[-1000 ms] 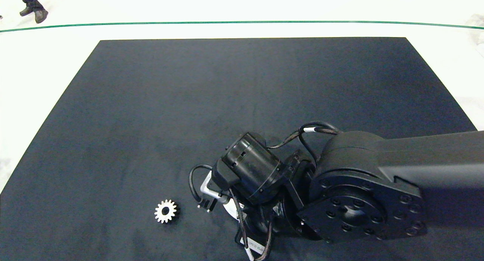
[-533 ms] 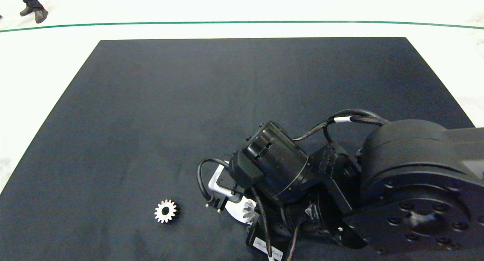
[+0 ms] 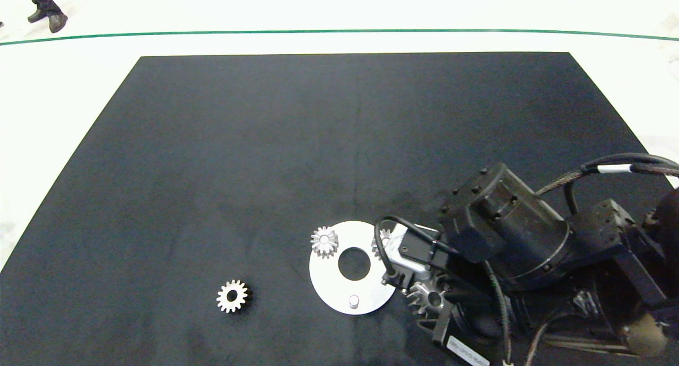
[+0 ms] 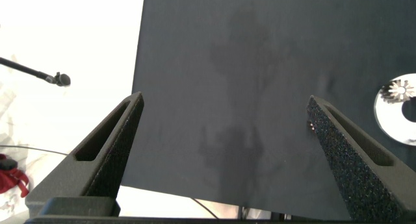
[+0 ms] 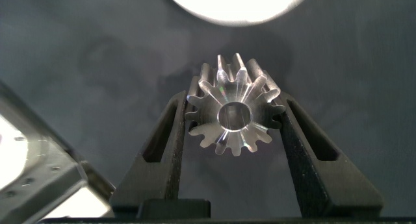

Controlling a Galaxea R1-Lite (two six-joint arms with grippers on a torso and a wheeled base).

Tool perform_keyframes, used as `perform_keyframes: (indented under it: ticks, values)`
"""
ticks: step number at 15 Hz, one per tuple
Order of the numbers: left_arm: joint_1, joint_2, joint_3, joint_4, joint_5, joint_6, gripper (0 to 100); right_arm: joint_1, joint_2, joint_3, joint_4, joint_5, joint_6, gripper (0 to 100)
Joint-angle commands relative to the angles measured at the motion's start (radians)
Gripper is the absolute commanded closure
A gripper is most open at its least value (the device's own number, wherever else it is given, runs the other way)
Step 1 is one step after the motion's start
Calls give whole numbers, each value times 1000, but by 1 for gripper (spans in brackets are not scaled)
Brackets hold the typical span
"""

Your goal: Remove an incorrectly installed larger gear and replace it with the correct smaller gear

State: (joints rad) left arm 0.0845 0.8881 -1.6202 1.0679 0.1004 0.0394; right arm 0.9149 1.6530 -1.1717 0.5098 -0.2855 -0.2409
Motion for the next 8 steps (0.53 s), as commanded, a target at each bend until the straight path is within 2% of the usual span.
perform_keyframes:
  ticks: [1, 5, 8]
  values:
    - [-14, 0, 2, 7, 1, -1, 0, -77, -124, 236, -126, 19, 0, 63]
    - [-22, 2, 10, 6, 1, -1, 0, -97, -117, 363, -228, 29, 0, 63]
    - [-29, 2, 10, 6, 1, -1, 0, -99, -114, 392, -258, 39, 0, 63]
